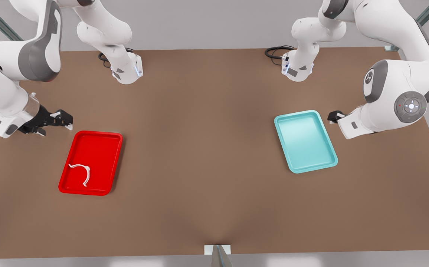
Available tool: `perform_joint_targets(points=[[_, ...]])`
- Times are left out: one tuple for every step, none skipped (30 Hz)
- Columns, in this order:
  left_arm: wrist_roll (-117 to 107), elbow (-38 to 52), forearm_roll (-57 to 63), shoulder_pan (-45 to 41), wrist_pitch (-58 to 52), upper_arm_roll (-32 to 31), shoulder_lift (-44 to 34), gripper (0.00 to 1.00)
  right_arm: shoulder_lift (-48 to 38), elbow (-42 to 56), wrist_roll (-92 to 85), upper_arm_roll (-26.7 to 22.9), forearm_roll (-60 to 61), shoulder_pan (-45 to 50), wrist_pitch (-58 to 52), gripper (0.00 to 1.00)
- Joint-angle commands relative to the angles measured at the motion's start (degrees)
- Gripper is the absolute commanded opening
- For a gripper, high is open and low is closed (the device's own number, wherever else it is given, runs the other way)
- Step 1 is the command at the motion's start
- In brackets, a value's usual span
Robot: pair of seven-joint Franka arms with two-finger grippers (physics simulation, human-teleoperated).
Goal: Take the drainage pipe clamp from the left arm, pass it to the right arm, and place it in the plate on the right side
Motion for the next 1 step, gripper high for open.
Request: perform_joint_targets(points=[[11.24,0.02,0.02,0.02,-0.54,-0.01,-0.07,1.00,-1.65,-2.64,9.74,-0.07,0.23,-0.12,-1.48,1.00]])
